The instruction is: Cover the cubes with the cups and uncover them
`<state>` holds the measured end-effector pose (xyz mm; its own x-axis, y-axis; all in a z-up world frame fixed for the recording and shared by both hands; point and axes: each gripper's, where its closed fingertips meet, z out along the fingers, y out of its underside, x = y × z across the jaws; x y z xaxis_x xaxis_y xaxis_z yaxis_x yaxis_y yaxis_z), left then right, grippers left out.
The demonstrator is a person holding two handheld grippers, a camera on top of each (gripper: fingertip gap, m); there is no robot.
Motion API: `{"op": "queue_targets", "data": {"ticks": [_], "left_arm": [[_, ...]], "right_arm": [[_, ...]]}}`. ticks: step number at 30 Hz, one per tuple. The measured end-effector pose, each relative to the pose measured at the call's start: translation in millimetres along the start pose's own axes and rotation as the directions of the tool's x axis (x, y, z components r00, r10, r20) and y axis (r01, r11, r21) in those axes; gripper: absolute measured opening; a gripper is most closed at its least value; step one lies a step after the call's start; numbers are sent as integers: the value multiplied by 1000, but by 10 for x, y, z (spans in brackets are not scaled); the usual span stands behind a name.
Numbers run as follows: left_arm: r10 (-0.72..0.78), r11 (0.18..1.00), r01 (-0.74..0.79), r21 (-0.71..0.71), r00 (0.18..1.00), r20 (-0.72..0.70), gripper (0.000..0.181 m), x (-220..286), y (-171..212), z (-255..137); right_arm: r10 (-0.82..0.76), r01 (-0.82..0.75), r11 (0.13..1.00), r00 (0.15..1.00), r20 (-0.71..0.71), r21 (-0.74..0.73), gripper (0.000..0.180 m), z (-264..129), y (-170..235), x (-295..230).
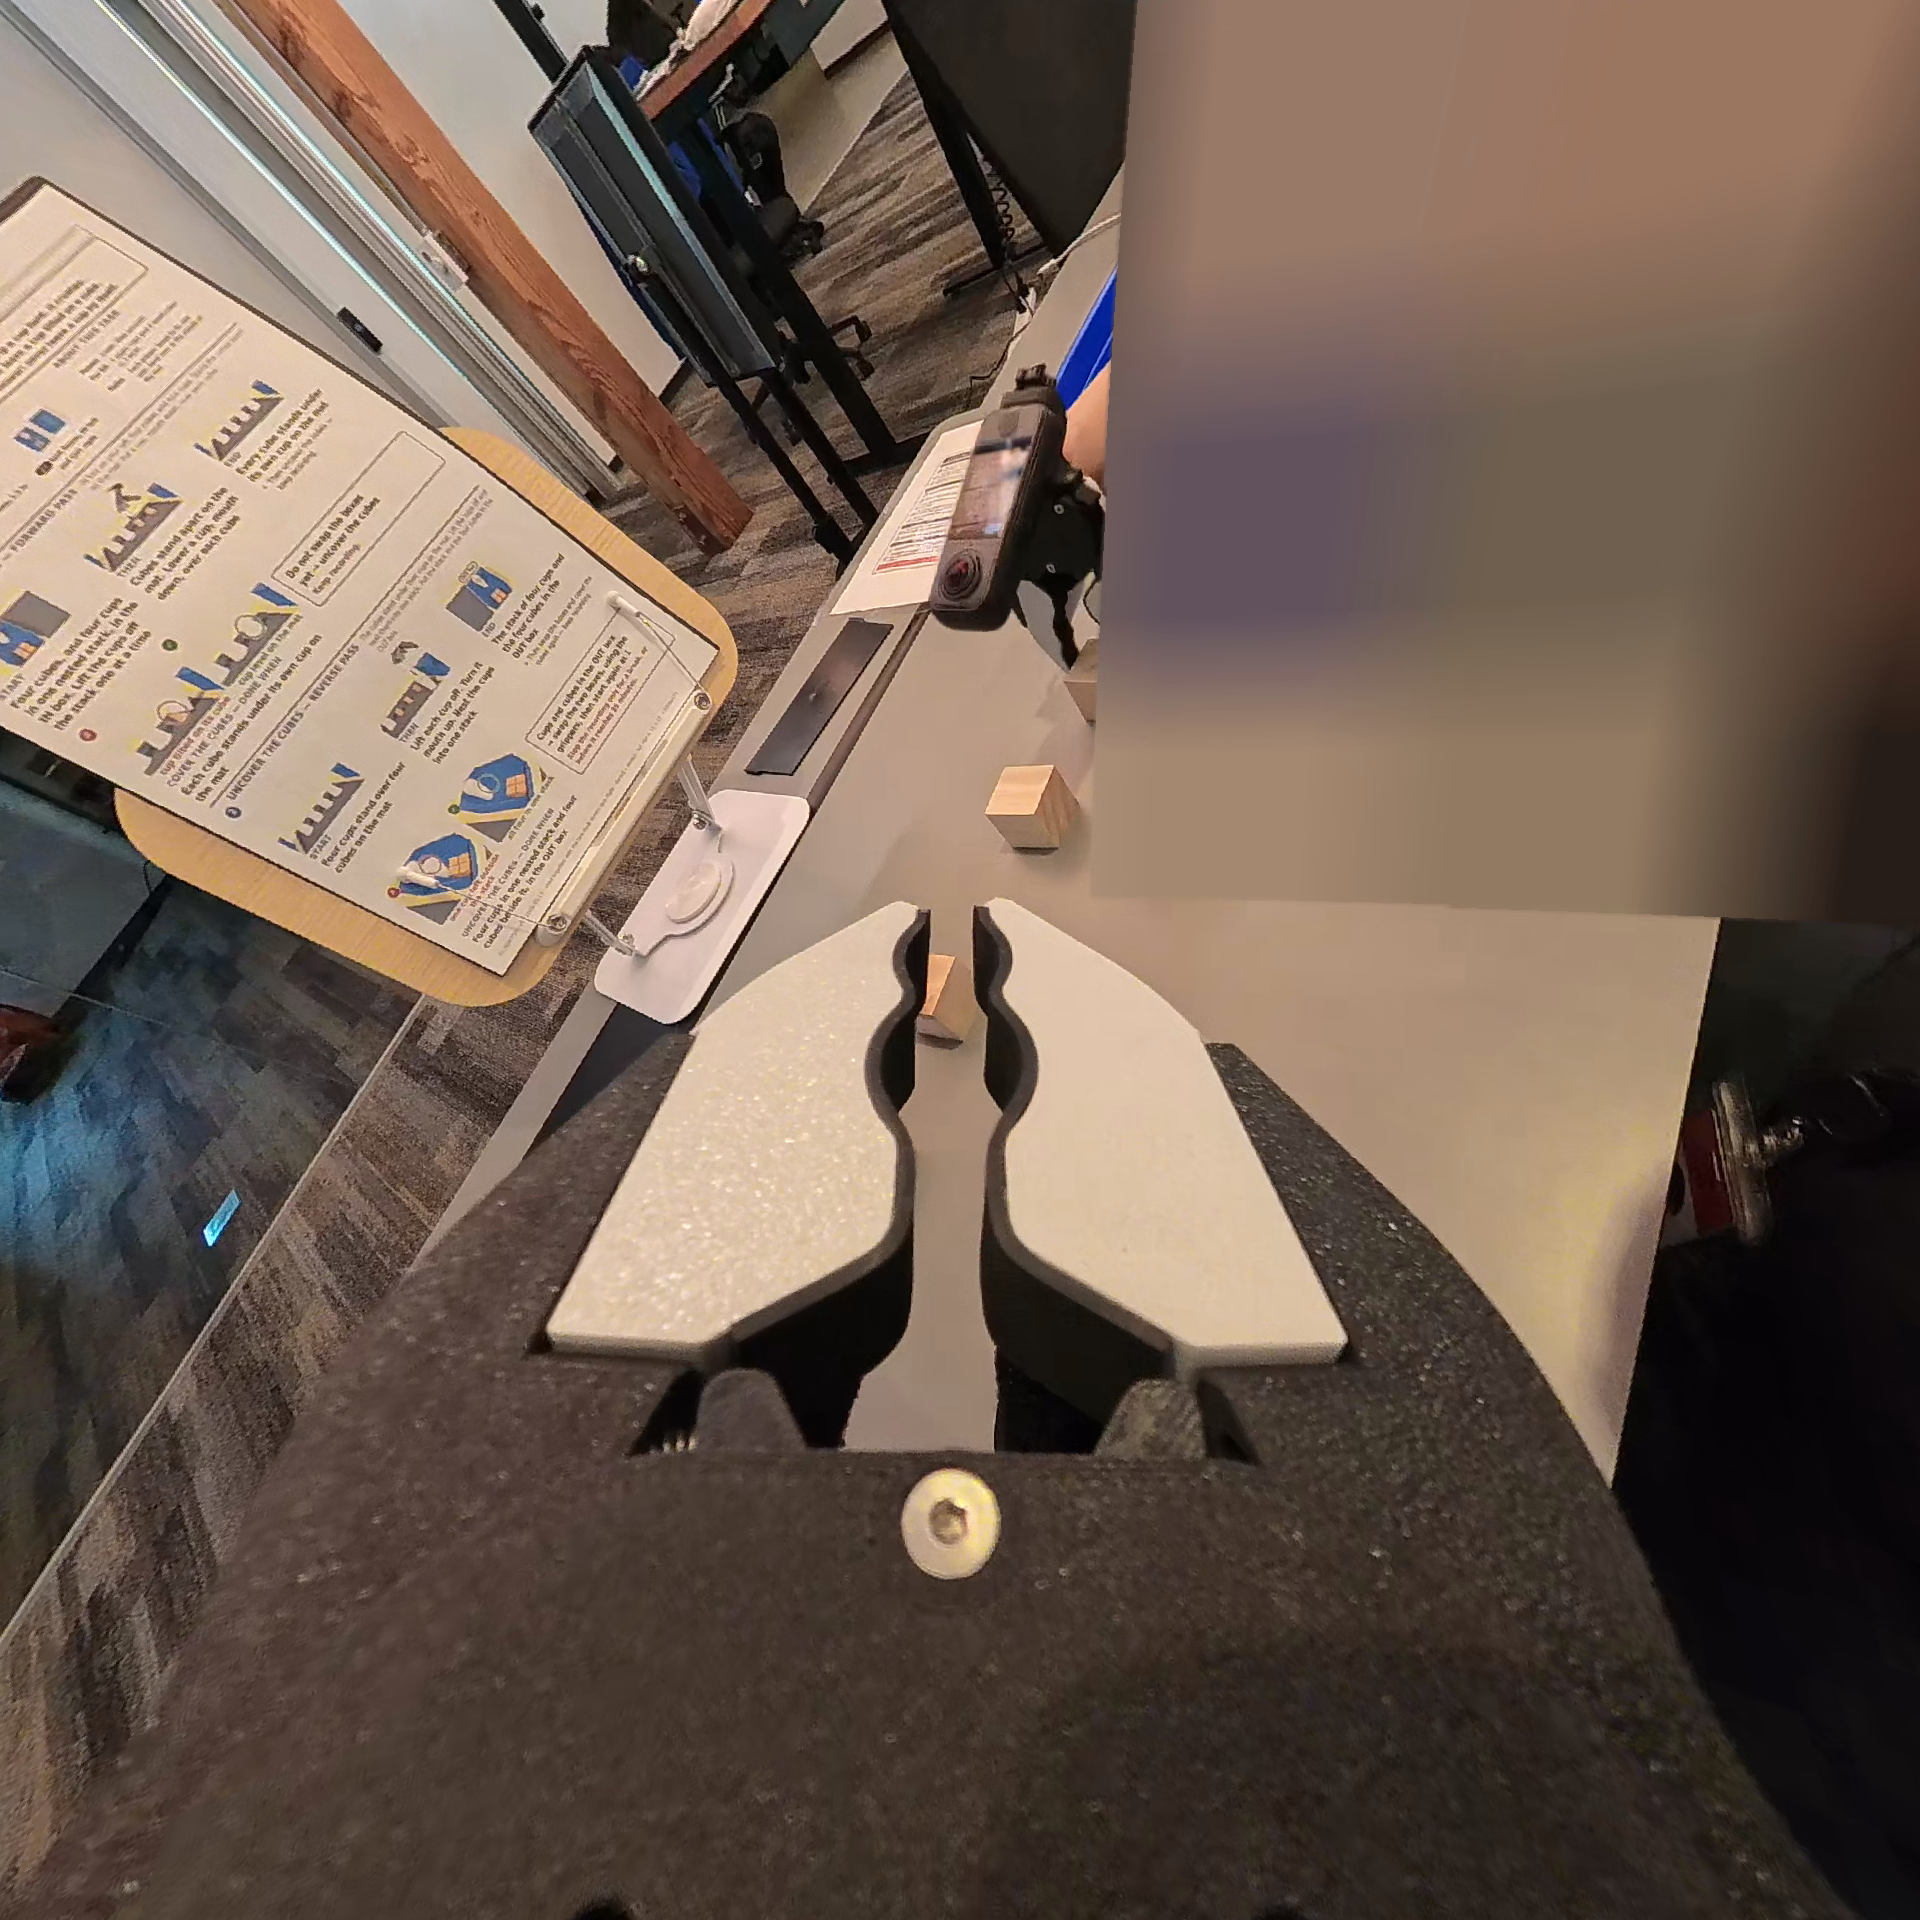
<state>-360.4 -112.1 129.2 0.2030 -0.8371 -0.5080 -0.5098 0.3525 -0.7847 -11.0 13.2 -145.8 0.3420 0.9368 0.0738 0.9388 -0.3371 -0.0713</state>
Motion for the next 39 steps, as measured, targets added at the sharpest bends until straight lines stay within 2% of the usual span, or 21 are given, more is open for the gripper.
{"op": "queue_targets", "data": {"ticks": [10, 14, 18, 22, 26, 32, 36, 39], "left_arm": [[-8, 1000, 8, 2, 1000, -12, 7, 11, 0, 53], [-21, 1000, 21, 10, 1000, -16, 7, 1, 23, 80], [-37, 999, 38, 9, 999, -21, 7, -20, 89, 135], [-52, 999, 52, -10, 999, 2, 8, -86, 217, 191], [-86, 995, 88, -40, 995, 53, 8, -197, 401, 260], [-137, 983, 148, -109, 985, 105, 9, -358, 707, 402], [-152, 982, 161, -97, 984, 91, 9, -338, 691, 425], [-137, 984, 146, -101, 987, 88, 9, -306, 661, 414]], "right_arm": [[18, -18, 999, 1000, 3, 38, 45, -97, -49, -24], [26, -25, 999, 999, -23, 40, 45, -400, 42, -81], [45, -38, 997, 994, -100, 66, 45, -935, 281, -152], [138, -128, 989, 976, -170, 72, 45, -1453, 804, -220], [305, -299, 952, 939, -156, 62, 45, -1653, 1518, -335], [512, -514, 858, 853, -101, 13, 45, -1325, 2449, -505], [644, -643, 765, 758, -100, 50, 45, -1045, 2885, -472], [701, -706, 708, 700, -137, 17, 45, -841, 3209, -445]]}}
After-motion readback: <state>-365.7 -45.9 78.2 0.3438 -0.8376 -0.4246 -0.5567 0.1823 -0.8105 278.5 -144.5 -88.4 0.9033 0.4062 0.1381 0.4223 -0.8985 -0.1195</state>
